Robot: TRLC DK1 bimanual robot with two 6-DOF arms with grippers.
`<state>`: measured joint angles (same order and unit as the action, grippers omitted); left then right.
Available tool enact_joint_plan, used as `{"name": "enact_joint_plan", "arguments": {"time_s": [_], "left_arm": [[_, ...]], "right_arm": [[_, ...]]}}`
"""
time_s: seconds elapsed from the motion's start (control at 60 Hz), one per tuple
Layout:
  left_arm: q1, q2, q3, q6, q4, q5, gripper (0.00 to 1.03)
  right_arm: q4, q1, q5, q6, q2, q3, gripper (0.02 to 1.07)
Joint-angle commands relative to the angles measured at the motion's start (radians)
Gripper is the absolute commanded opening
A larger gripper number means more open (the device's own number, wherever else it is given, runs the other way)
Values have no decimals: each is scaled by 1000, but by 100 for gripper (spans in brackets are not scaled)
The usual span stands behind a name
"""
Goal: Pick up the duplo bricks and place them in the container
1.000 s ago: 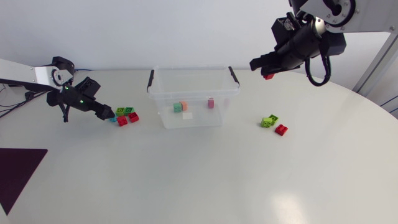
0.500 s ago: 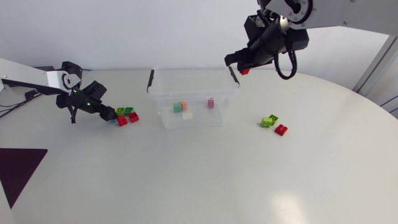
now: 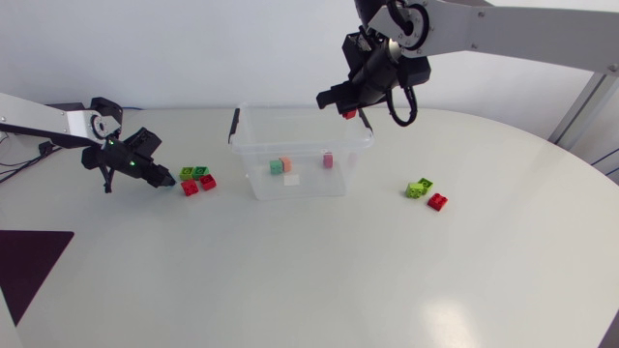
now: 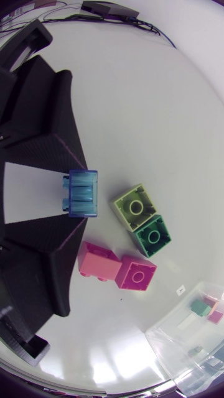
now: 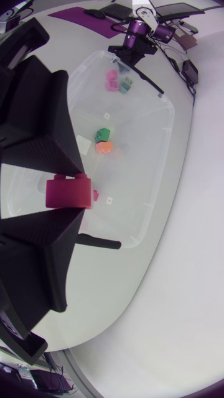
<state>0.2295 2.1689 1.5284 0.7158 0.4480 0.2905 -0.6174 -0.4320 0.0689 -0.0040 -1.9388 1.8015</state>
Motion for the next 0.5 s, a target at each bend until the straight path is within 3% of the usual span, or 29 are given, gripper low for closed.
{"name": "enact_joint_plan", "arguments": {"time_s": [0.0,0.067,0.133,0.3,0.483], "left_arm": [[11,-69,-22,30,20,12,34],[13,-101,-34,33,29,21,34],[13,-141,-42,31,41,22,34],[-9,-264,-45,2,74,64,34],[-104,-399,-47,-79,100,95,34]], "right_arm": [[10,-11,8,-8,-51,45,70],[10,-17,8,-8,-63,55,90],[7,-22,8,-13,-61,55,95],[-1,-7,8,-13,-12,15,95],[24,58,8,-13,121,-148,95]]}}
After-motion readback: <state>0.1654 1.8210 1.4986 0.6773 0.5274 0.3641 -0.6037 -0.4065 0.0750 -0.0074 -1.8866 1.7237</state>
